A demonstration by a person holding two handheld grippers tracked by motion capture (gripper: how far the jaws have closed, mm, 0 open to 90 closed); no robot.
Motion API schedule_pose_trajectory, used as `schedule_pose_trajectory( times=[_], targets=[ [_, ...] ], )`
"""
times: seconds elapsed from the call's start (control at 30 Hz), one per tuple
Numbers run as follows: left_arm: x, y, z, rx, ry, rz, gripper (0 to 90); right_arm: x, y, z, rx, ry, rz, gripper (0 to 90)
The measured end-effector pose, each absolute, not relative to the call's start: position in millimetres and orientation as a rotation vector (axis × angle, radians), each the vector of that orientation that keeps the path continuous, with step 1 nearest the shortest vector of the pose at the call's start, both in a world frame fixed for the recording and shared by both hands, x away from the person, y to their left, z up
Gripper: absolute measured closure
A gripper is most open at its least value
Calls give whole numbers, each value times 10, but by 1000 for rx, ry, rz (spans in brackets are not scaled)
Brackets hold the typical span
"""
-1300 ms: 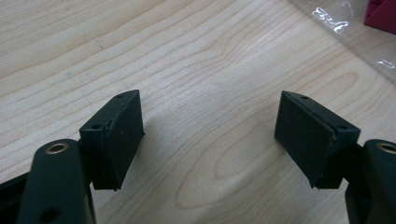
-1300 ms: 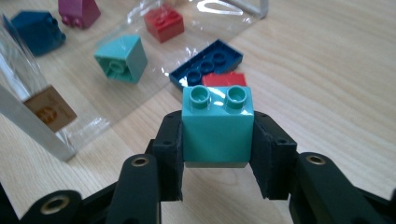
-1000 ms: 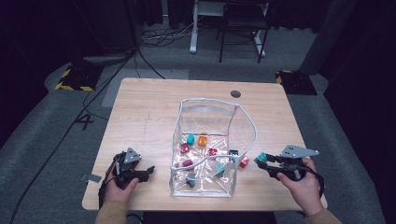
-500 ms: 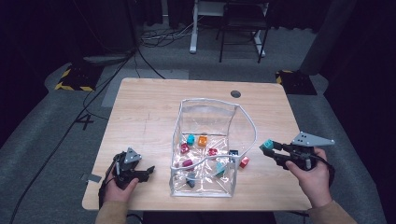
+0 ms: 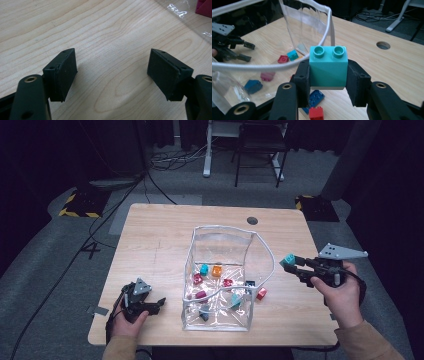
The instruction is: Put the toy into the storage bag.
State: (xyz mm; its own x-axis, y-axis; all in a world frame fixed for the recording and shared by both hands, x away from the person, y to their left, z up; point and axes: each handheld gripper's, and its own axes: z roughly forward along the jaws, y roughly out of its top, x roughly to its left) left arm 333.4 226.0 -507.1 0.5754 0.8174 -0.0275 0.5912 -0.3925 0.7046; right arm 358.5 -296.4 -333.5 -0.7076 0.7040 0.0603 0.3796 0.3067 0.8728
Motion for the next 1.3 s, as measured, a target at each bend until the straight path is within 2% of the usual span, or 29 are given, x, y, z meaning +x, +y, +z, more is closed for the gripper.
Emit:
schedule_pose_trajectory(
  times=[0.23,0.63,1.3],
  targets=[
    [3327,2261,-5071,2127,1117,430,240,3689,-2766,-3127,902,2267,1375,591],
    [3326,2261,-5070,2128,1116,426,240,3879,-2404,-2972,864,2325,1407,591],
    [3327,2260,-5070,2129,1115,426,238,4219,-1625,-2933,795,2430,1385,590]
  ],
)
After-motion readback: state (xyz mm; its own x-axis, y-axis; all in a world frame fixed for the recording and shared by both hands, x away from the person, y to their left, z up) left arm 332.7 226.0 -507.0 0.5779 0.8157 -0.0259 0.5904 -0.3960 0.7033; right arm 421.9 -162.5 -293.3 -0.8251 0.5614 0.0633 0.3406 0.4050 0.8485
